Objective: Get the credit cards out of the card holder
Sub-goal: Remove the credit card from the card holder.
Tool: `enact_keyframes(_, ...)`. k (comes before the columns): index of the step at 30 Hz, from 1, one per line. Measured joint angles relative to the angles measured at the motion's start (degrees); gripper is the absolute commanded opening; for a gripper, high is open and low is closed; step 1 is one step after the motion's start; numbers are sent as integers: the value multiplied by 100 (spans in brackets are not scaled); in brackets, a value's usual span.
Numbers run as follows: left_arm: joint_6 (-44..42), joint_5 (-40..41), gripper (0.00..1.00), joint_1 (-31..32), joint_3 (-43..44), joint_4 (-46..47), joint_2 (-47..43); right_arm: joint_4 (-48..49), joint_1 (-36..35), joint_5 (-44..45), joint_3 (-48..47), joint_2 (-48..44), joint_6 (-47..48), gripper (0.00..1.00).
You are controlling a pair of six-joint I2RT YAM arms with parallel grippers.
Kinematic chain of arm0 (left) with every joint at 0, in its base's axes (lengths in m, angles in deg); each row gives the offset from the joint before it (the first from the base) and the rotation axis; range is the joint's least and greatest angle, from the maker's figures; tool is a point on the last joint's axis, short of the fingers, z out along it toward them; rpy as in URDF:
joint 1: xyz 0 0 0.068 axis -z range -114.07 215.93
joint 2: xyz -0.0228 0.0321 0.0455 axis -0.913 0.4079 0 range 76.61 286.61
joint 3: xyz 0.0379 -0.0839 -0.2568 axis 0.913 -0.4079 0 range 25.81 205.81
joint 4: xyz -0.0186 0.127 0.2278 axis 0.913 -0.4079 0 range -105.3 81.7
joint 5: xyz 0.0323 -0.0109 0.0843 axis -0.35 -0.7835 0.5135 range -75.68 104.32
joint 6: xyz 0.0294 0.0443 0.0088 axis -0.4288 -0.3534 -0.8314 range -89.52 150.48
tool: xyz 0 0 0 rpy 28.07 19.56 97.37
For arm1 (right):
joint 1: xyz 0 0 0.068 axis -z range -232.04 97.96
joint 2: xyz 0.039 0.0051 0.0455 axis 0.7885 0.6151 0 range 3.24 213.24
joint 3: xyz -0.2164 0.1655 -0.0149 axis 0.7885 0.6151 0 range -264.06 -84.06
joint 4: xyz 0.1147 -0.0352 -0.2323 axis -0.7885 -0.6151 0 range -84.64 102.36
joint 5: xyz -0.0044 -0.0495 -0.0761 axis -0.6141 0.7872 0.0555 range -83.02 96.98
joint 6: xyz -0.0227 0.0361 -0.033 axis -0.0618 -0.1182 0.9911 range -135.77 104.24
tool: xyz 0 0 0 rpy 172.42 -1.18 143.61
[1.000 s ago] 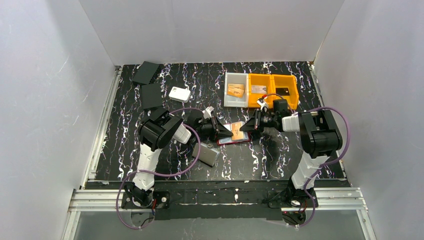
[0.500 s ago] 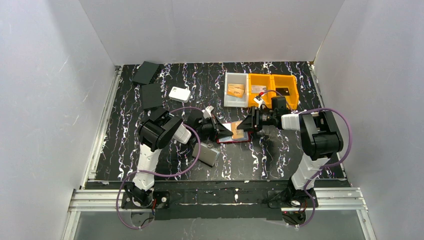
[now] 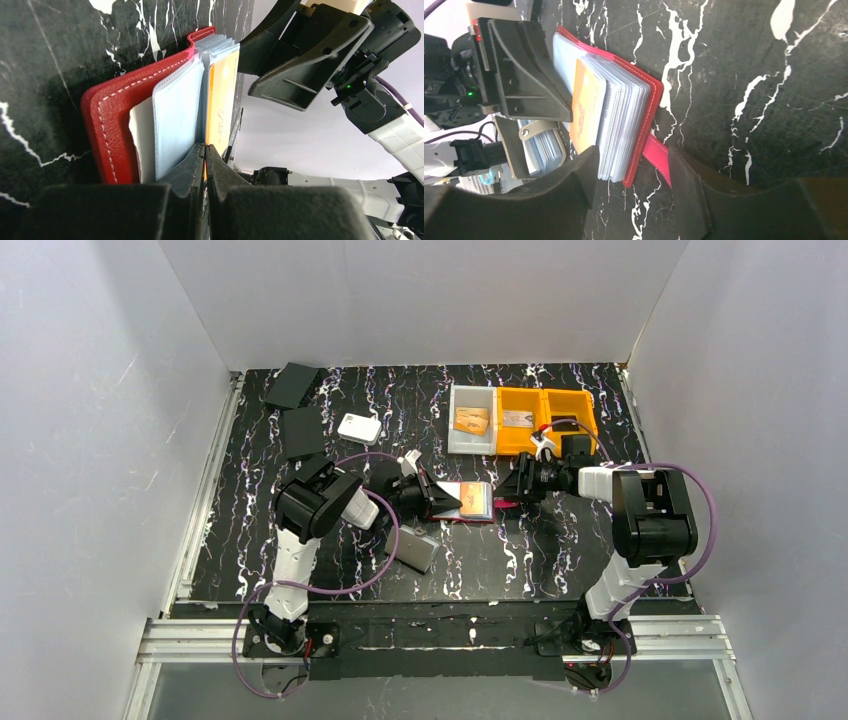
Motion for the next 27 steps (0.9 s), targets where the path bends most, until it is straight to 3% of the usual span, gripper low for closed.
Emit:
enact_keyframes(10, 278, -31, 0, -11, -11, 514, 31, 186, -37, -190, -57, 295, -260, 61)
enact_keyframes(17, 422, -101, 0, -11, -11, 691, 52, 619, -81, -509, -11, 592, -691, 40)
enact_keyframes(27, 654, -166, 0, -35, -11, 957, 205, 859, -31, -610, 120, 629, -1034, 40)
